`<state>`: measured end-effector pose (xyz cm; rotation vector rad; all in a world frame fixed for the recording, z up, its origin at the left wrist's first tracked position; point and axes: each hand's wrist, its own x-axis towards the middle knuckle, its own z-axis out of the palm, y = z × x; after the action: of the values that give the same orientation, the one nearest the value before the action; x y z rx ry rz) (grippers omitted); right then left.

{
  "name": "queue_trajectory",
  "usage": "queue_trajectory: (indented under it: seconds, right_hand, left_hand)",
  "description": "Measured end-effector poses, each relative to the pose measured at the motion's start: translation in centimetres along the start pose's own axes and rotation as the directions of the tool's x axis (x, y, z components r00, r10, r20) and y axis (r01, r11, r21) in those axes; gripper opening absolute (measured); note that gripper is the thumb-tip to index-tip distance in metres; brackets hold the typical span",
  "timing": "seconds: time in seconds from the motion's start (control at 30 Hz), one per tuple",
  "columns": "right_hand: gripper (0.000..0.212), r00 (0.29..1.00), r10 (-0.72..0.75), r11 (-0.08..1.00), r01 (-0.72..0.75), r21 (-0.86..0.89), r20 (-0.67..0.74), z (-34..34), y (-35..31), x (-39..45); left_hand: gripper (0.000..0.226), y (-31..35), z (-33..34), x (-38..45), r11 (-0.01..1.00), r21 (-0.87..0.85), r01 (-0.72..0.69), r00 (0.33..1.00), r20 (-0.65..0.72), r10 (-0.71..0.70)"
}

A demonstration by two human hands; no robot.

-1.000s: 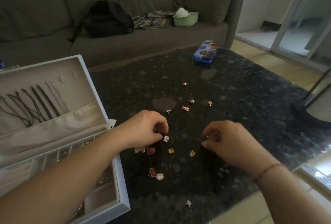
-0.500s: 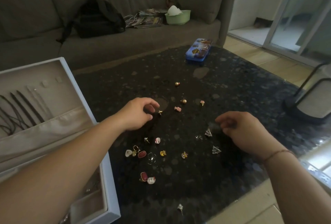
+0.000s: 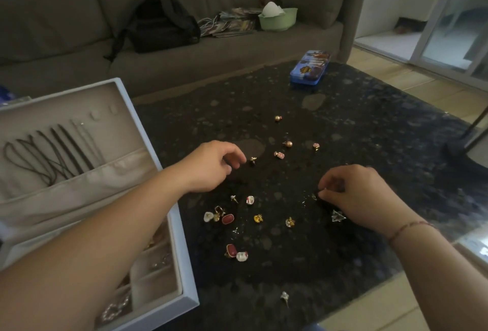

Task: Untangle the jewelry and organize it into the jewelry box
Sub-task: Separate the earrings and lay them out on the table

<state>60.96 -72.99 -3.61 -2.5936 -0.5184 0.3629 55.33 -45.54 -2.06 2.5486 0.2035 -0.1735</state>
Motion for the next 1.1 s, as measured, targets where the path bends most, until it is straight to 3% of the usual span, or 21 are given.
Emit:
queue_trajectory:
  seconds: [0.2,0.4,0.5,0.6,0.7,0.83,1.1]
  right_hand:
    - [0.016,0.999,-0.009,0.992,0.015,0.125,-0.046,-0.6,-0.2,-0.6]
    - [0.014,0.999,-0.005,0.968,0.013,0.251,-0.032,-1.5,0.9,-2.0]
    - [0.013,1.0,0.012,0.973,-0.012,0.231,0.002,-1.8,1.3,-2.4]
    - [0.012,0.998,0.043,0.982,-0.05,0.183,0.039,-1.9,1.7,-2.7]
    - [0.02,0.994,0.059,0.987,-0.073,0.146,0.096,-2.1,1.8,-3.2]
    - [0.024,0.99,0.061,0.984,-0.081,0.16,0.129,-2.4,2.6,-3.7]
    - [0.021,0.997,0.044,0.982,-0.055,0.179,0.064,-2.5,3.4,-3.6]
  left_hand:
    - [0.031,-0.5,-0.2,-4.5,0.959,0.26,-0.116,0.992,0.069,0.102]
    - [0.018,1.0,0.8,-9.0,0.932,0.344,-0.113,0.976,-0.14,0.17]
    - [0.015,5.2,3.8,-11.8,0.923,0.313,-0.224,0.926,-0.226,0.302]
    - [0.023,8.9,7.7,-12.4,0.917,0.192,-0.351,0.907,-0.174,0.384]
    - [0.032,10.7,10.3,-10.2,0.936,0.12,-0.33,0.904,-0.247,0.35]
    - [0.037,12.1,11.5,-6.5,0.938,0.212,-0.273,0.901,-0.286,0.327]
    - [0.02,14.3,11.9,-3.5,0.882,0.445,-0.159,0.965,-0.12,0.235]
